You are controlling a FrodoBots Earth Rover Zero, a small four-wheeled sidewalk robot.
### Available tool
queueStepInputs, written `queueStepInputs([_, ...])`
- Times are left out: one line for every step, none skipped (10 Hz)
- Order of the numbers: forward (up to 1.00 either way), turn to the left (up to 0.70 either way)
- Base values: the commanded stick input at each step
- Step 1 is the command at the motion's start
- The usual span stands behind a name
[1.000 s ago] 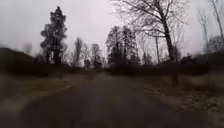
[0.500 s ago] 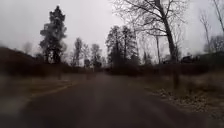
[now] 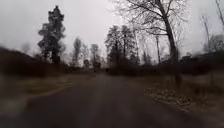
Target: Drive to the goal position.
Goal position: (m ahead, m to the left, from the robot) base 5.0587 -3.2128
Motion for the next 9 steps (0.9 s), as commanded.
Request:
queueStepInputs([0.7, 0.0])
queueStepInputs([0.7, 0.0])
queueStepInputs([0.7, 0.0])
queueStepInputs([0.7, 0.0])
queueStepInputs([0.7, 0.0])
queueStepInputs([0.7, 0.0])
queueStepInputs([0.7, 0.03])
queueStepInputs([0.7, 0.3])
queueStepInputs([0.7, 0.16])
